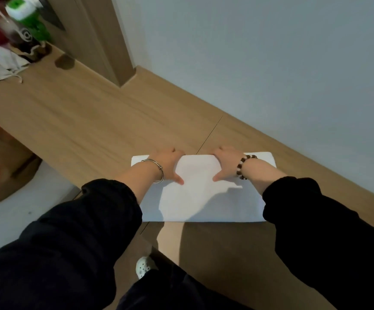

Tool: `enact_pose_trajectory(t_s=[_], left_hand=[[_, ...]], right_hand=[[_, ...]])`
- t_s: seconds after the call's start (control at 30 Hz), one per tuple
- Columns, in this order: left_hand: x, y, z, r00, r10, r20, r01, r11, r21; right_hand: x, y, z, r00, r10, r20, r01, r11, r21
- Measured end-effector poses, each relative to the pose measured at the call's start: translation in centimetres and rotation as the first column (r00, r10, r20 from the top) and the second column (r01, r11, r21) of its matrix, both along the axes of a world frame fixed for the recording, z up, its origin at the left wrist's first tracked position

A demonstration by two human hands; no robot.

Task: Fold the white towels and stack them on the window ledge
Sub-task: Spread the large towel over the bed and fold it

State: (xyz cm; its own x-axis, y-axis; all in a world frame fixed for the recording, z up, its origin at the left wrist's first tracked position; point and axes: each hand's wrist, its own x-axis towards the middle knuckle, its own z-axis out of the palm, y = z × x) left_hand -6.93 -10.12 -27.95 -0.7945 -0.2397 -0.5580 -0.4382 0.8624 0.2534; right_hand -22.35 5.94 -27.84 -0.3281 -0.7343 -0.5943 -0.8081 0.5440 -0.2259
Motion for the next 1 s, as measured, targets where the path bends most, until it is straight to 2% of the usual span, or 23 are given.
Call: enact_pose_trajectory(t_s=[0.13, 0.27, 0.4, 0.53, 0.77, 0.9, 1.0], left_hand=[[-1.0, -0.9, 0.0, 0.985, -0.039, 0.170, 0.031, 0.998, 0.053], [-0.4, -1.6, 0.7, 0.976, -0.035, 0.216, 0.012, 0.994, 0.110], [1.9, -3.1, 1.9, 0.969, -0.010, 0.248, -0.024, 0.991, 0.133], [5.7, -5.6, 3.8, 0.981, 0.091, 0.169, -0.107, 0.990, 0.093], [18.4, -12.9, 7.4, 0.965, 0.259, 0.047, -0.251, 0.959, -0.132], [29.8, -16.6, 9.3, 0.923, 0.382, -0.041, -0.380, 0.893, -0.242], [39.3, -18.3, 9.7, 0.857, 0.505, -0.104, -0.510, 0.804, -0.304]], right_hand=[[-0.7, -1.3, 0.4, 0.994, 0.039, 0.098, -0.054, 0.987, 0.153], [-0.4, -2.3, 1.5, 0.990, 0.069, 0.120, -0.096, 0.965, 0.246], [1.1, -4.8, 3.9, 0.982, 0.157, 0.108, -0.181, 0.945, 0.273], [4.1, -8.8, 6.4, 0.961, 0.274, 0.028, -0.272, 0.930, 0.245], [14.8, -19.1, 9.9, 0.858, 0.484, -0.169, -0.469, 0.874, 0.126], [24.8, -26.0, 11.3, 0.757, 0.598, -0.264, -0.610, 0.791, 0.044], [33.7, -30.3, 12.1, 0.657, 0.677, -0.331, -0.725, 0.688, -0.032]])
